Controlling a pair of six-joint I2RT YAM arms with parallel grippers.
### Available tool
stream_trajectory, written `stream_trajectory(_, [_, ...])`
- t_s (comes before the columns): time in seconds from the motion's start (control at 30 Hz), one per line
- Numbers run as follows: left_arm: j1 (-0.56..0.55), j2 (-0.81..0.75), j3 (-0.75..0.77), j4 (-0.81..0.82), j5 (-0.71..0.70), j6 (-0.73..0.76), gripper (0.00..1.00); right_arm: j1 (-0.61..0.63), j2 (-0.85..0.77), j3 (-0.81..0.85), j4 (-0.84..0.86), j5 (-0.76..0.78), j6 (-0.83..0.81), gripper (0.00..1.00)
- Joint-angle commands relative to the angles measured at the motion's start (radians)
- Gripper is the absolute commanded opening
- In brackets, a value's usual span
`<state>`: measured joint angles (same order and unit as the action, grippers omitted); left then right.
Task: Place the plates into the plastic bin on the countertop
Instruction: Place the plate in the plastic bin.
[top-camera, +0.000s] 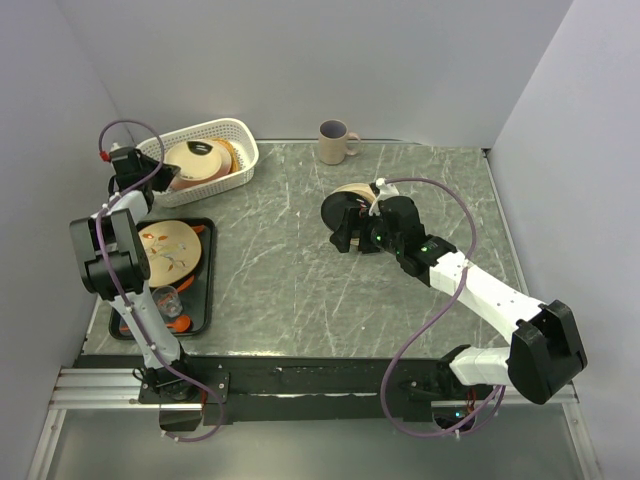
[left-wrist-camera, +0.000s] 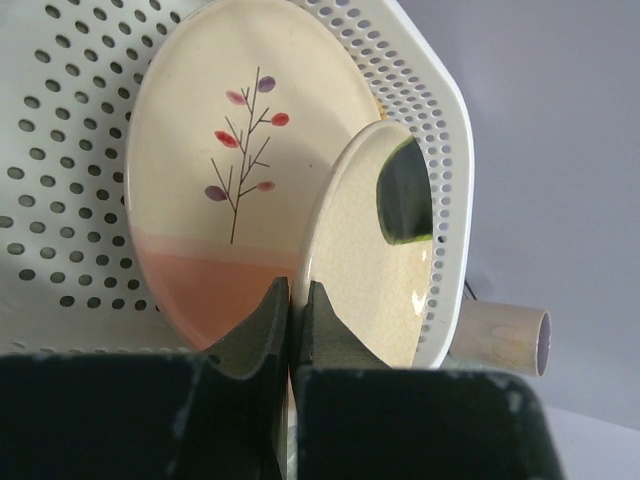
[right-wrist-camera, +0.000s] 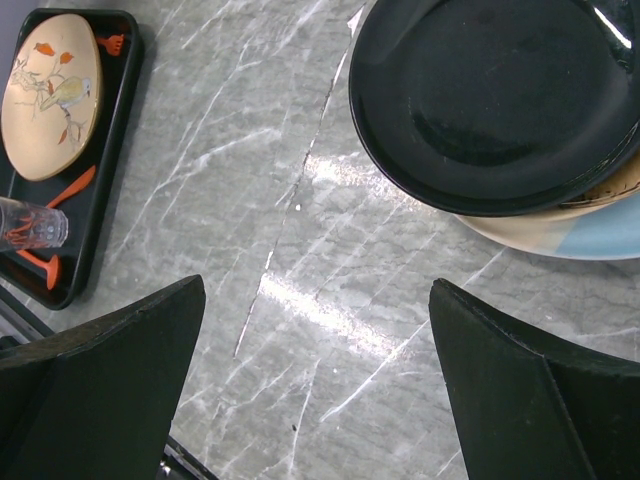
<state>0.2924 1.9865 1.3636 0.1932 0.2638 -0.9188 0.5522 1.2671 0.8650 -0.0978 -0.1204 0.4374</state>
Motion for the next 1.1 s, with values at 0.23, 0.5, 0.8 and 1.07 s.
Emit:
stream_trajectory(0.23, [0.017, 0.035, 0.052, 0.020, 0.011, 0.023, 0.15, 0.005, -0.037, 0.003, -0.002, 0.022, 0.006, 1.00])
stream_trajectory(0.5, [0.021, 0.017, 0.040, 0.014, 0.011, 0.044, 0.62, 0.005, -0.037, 0.009, -0.002, 0.018, 0.007, 1.00])
stream_trajectory(0.8, [0.024, -0.064, 0.006, -0.009, -0.037, 0.058, 0.91, 0.006, -0.032, 0.008, -0.002, 0.022, 0.011, 1.00])
stream_trajectory(1.07, [0.022, -0.120, -0.034, 0.031, -0.026, 0.041, 0.96, 0.006, -0.037, 0.008, -0.023, 0.041, 0.004, 1.00])
